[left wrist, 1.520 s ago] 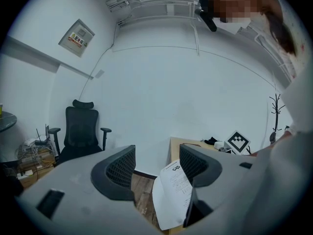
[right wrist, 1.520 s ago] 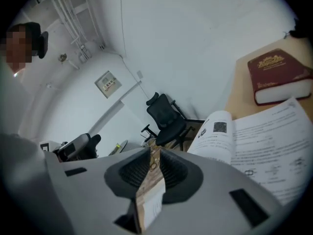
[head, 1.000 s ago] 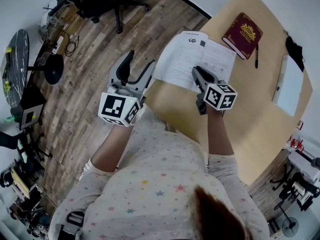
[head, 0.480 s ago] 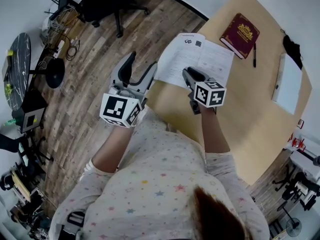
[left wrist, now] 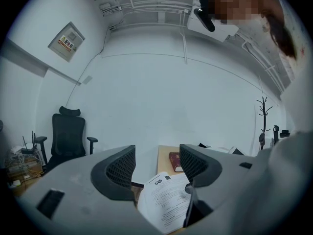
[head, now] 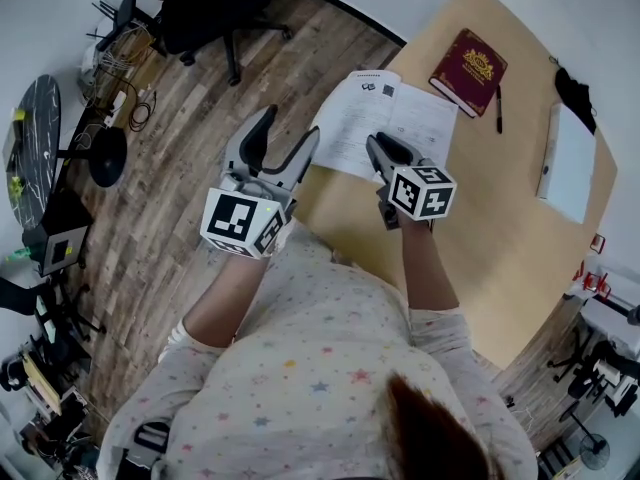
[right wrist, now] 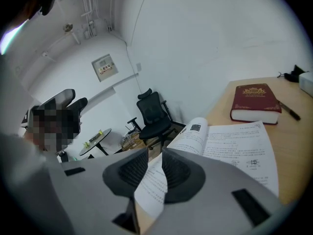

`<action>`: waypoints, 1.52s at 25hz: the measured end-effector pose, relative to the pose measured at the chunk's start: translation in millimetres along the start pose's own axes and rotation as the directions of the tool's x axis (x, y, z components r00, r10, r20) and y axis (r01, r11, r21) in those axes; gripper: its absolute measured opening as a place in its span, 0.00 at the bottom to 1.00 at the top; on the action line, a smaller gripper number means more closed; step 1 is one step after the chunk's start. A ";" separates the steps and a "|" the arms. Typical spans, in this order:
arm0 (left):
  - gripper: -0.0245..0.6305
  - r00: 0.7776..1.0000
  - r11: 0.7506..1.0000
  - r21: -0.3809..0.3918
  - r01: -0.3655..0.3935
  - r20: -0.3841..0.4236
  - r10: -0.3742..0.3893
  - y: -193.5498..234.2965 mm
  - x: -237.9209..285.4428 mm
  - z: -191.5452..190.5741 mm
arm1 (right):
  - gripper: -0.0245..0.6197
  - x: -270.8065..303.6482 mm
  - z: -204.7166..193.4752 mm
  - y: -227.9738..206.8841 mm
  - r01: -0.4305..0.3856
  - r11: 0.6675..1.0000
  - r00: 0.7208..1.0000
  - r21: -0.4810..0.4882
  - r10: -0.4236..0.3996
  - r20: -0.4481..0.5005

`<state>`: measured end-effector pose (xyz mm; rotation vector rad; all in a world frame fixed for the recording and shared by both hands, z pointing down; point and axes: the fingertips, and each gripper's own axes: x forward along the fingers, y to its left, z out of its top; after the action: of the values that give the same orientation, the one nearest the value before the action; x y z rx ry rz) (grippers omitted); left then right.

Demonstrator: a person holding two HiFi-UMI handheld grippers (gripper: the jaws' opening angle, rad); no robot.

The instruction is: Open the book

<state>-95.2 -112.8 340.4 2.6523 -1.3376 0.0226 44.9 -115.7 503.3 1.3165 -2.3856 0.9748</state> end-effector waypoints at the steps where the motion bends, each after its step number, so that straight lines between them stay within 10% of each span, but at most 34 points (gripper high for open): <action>1: 0.43 1.000 1.000 0.000 0.006 0.002 -0.006 -2.5 0.5 1.4 | 0.17 -2.5 1.8 -0.2 0.003 1.000 1.000 0.000 -0.003 0.007; 11: 0.43 0.998 0.999 -0.004 0.045 0.045 -0.045 -21.2 5.1 24.1 | 0.14 -19.5 12.5 -12.7 0.039 0.999 0.998 -0.006 -0.038 0.044; 20: 0.10 0.991 0.994 -0.004 0.112 0.078 -0.111 -37.7 10.8 38.2 | 0.05 -37.9 25.2 -23.0 0.090 0.995 0.993 -0.034 -0.087 0.085; 38: 0.07 0.978 0.976 0.069 0.208 0.009 -0.209 -73.4 42.6 26.6 | 0.04 -111.6 78.9 -29.3 0.178 0.982 0.952 -0.056 -0.158 0.261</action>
<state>-12.7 -108.2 307.3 2.8411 -1.0739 0.0194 139.5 -105.2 400.9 1.6725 -2.4121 0.6922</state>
